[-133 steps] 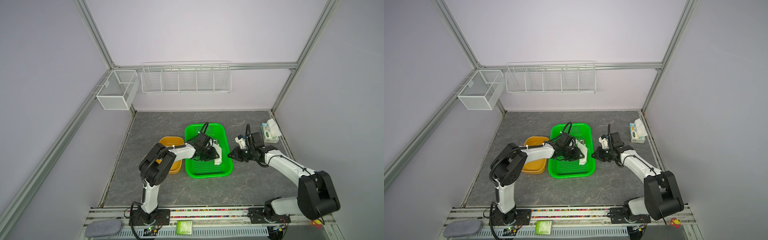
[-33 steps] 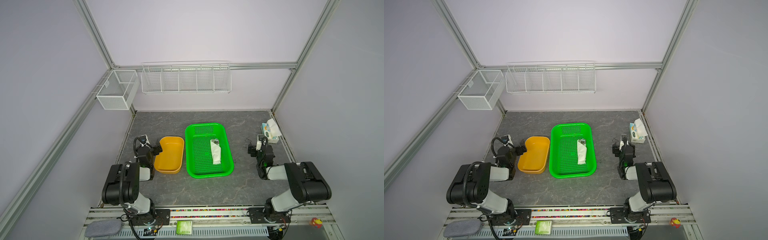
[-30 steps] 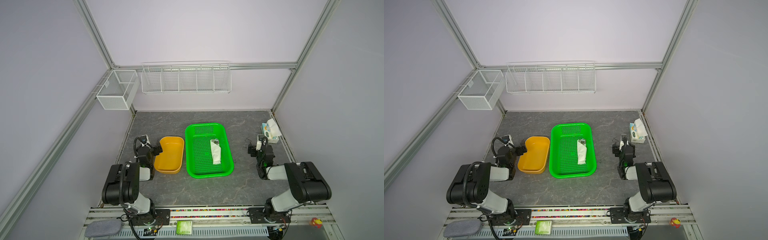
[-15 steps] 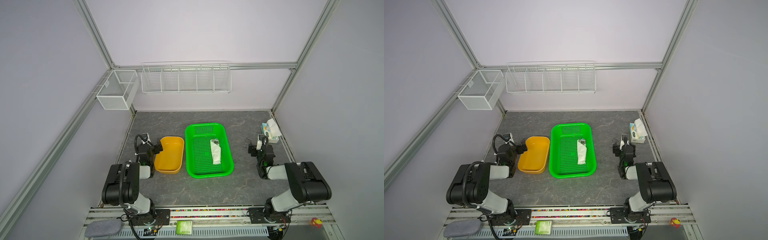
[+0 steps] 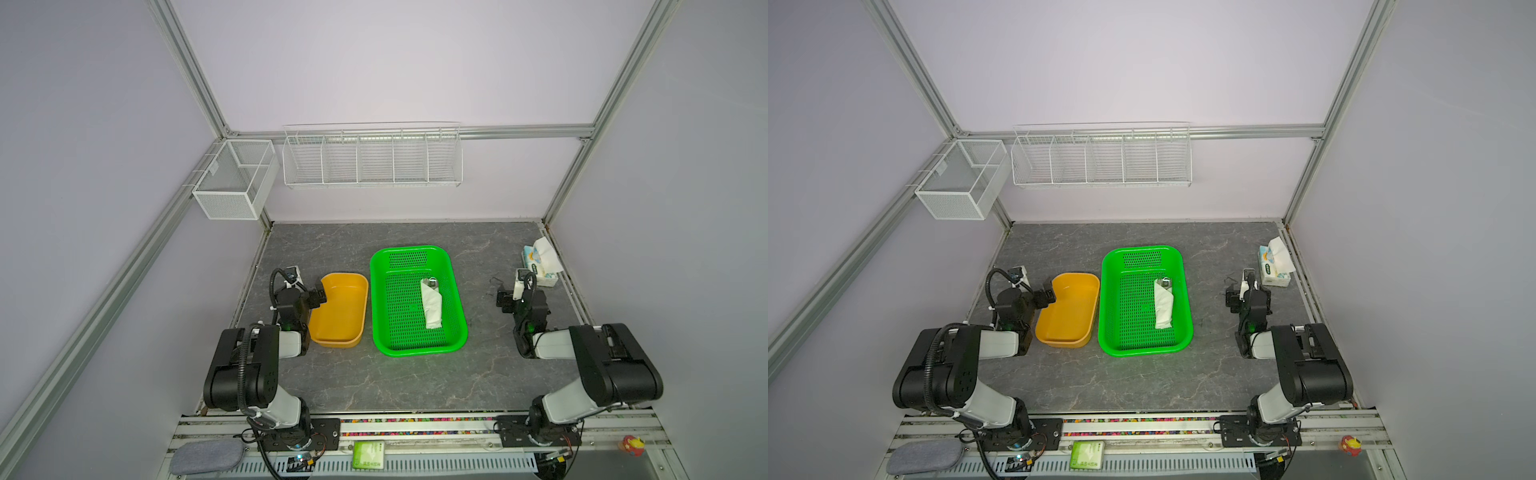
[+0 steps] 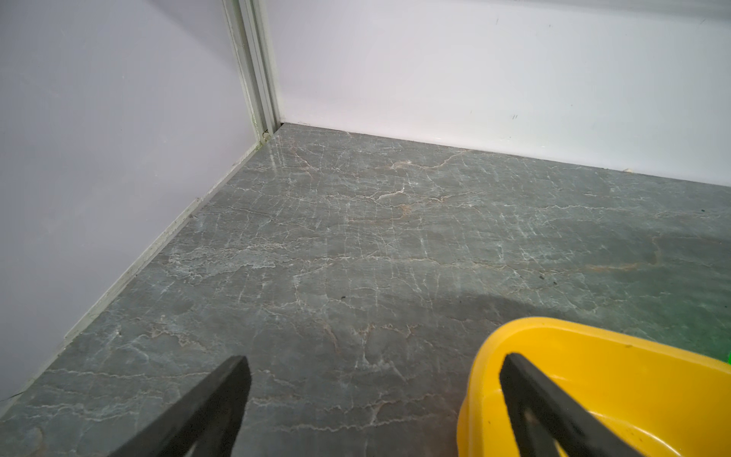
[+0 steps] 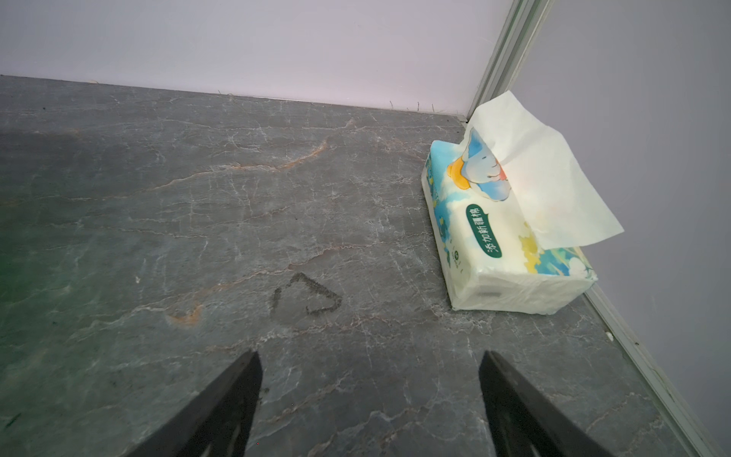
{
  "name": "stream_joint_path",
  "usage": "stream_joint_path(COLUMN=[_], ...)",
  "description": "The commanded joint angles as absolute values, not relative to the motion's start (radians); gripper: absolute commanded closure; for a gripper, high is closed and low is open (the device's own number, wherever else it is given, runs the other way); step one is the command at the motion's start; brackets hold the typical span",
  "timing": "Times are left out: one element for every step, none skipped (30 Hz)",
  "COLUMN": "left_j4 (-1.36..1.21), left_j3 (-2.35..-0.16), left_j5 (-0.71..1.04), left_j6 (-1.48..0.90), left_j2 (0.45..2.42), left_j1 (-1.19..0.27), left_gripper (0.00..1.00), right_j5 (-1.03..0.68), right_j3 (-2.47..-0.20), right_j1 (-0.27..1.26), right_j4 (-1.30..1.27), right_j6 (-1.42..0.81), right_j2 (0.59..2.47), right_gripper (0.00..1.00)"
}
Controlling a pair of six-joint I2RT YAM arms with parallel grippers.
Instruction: Place the utensils on the paper napkin and roll it up
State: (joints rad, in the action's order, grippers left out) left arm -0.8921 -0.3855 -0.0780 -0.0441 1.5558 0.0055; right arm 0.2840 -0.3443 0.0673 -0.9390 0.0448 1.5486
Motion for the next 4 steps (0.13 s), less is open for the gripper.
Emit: stream_joint_path(left_j4=[-0.905, -0.906, -0.905, -0.905], left_j3=[-0.389, -0.39, -0.389, -0.39], left_j5=[-0.082, -0.082, -0.082, -0.082], left_j6=[-0.033, -0.034, -0.033, -0.033], left_j2=[1.548, 1.548, 1.549, 1.549], left_j1=[0.004, 0.005, 0.005, 0.005], left_gripper=[0.01, 0.01, 0.01, 0.01], right_j5=[0.24, 0.235, 0.235, 0.235], right_j3=[-0.369, -0.37, -0.37, -0.368], right_j1=[0.044, 0.04, 0.039, 0.039], right_j4=[-0.912, -0.91, -0.912, -0.913], right_j6=[0.031, 0.03, 0.029, 0.029], right_j2=[1.539, 1.539, 1.539, 1.537], right_gripper=[0.11, 0.11, 0.11, 0.11])
